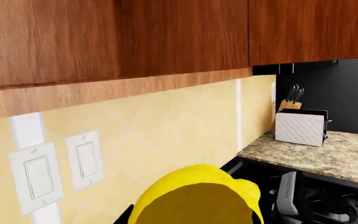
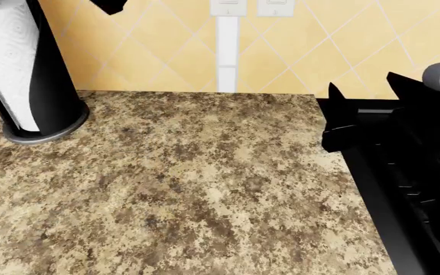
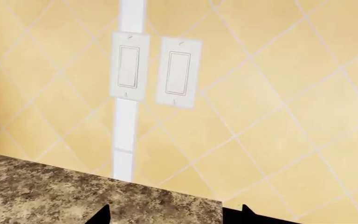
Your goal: Pick the lemon, kiwi from the counter and place them in the cabinet. Then close the cabinet.
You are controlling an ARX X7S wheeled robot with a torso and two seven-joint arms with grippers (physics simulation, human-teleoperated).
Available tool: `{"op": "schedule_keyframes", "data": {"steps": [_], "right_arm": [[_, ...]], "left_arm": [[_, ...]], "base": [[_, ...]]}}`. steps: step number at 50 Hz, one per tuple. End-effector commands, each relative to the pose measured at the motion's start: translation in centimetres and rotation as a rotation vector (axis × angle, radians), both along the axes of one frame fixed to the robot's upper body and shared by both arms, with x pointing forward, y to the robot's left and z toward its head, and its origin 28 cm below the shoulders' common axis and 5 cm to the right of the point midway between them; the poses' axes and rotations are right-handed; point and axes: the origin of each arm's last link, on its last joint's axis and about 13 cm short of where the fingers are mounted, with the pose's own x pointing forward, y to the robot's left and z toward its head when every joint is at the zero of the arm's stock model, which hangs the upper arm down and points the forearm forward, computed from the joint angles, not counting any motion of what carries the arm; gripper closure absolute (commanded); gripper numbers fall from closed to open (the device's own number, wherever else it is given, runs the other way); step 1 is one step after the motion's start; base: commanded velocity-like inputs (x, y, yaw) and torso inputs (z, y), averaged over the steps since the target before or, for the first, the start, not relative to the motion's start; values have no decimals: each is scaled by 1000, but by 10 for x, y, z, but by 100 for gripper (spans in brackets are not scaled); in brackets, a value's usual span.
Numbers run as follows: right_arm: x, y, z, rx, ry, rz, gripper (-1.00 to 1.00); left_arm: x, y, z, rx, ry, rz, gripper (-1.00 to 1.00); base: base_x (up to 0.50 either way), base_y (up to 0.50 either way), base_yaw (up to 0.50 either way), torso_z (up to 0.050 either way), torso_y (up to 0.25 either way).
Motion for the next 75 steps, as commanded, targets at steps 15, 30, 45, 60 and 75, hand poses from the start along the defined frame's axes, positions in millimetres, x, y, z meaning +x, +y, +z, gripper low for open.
{"op": "schedule_keyframes", "data": {"steps": [15, 30, 45, 60, 75], "right_arm": [[0, 0, 1, 3, -5, 2, -100], [-1, -1, 1, 2, -4, 1, -100], [-1, -1, 0, -1, -1, 1, -100], [0, 0, -1, -3, 6, 4, -100], [0, 0, -4, 1, 7, 10, -100]], "left_arm": [[-4, -21, 77, -13, -132, -7, 100], [-9, -20, 123, -25, -263, 69, 100], [24, -3, 150, -73, -412, 460, 100], [58, -5, 169, 4, -492, 563, 100], [99, -5, 150, 101, -309, 616, 100]], "base": [[0, 0, 0, 0, 0], [0, 0, 0, 0, 0], [0, 0, 0, 0, 0], [0, 0, 0, 0, 0], [0, 0, 0, 0, 0]]}}
